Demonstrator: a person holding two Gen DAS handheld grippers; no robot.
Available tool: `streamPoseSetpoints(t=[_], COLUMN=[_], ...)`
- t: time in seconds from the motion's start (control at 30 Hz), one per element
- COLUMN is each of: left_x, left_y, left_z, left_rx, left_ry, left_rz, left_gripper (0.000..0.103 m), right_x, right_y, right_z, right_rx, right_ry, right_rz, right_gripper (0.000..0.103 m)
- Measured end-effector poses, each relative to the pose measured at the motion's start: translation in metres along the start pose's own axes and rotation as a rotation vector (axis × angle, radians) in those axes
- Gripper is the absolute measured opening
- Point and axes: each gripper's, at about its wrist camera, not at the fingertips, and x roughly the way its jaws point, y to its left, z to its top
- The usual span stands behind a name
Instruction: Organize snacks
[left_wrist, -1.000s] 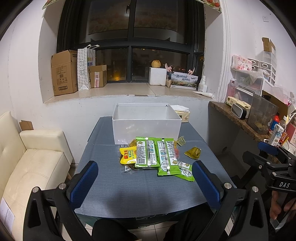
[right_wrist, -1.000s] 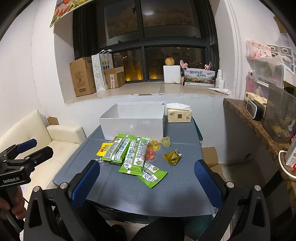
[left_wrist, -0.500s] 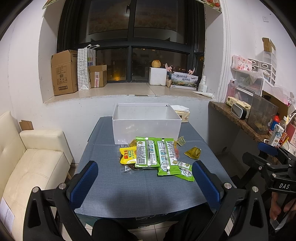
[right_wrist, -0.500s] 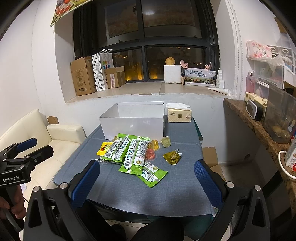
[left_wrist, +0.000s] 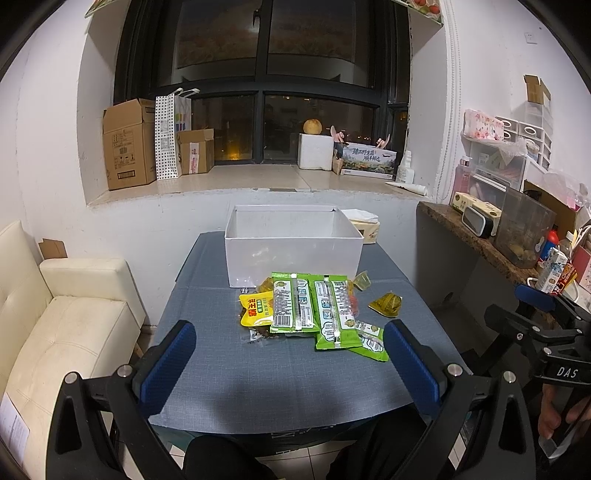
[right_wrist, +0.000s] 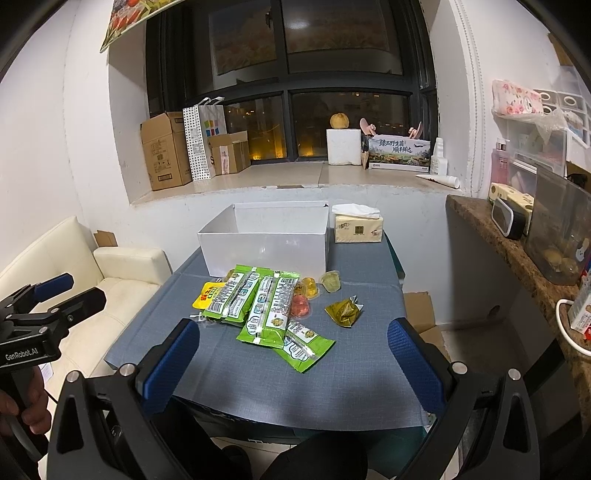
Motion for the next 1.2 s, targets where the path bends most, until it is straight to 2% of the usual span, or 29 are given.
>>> streamPoseSetpoints(t=[0.23,0.4,0.6,0.7,0.9,1.03,1.2], left_x=[0.001,0.005,0.02,0.032,0.058,0.078,0.101], left_y=[0.0,0.002,0.005,0.007,0.008,0.016,0.028], left_z=[0.0,0.0,-0.003,-0.007,-0.014,-0.015,-0.017], left_rx=[0.001,0.002,0.005,0.002,0.017,0.008,-0.018], left_ry=[0.001,0.004,0.02,0.04,0.082,0.117,0.142], left_rz=[0.001,0.003,0.0,-0.009,-0.009,0.009,0.009], left_gripper=[0.103,0.103,0.103,0.103,0.103,0.103,0.103], right_x=[0.002,0.018,0.086,0.131,0.235,0.273,0.299], right_y=[0.0,-0.005,-0.036,-0.057,-0.091,-0.096,-0.099], right_z=[-0.002,-0.004,-0.002,-0.004,-0.016,-0.019,-0.026], right_rx=[0.002,-0.012,0.011,0.038,0.055,0.05,0.049], right_ry=[0.005,0.009,0.102,0.147,0.294,0.343,0.396], right_rz=[0.001,-0.007,-0.035,-0.043,-0.091,-0.106,-0.089], right_gripper=[0.103,0.103,0.103,0.103,0.103,0.103,0.101])
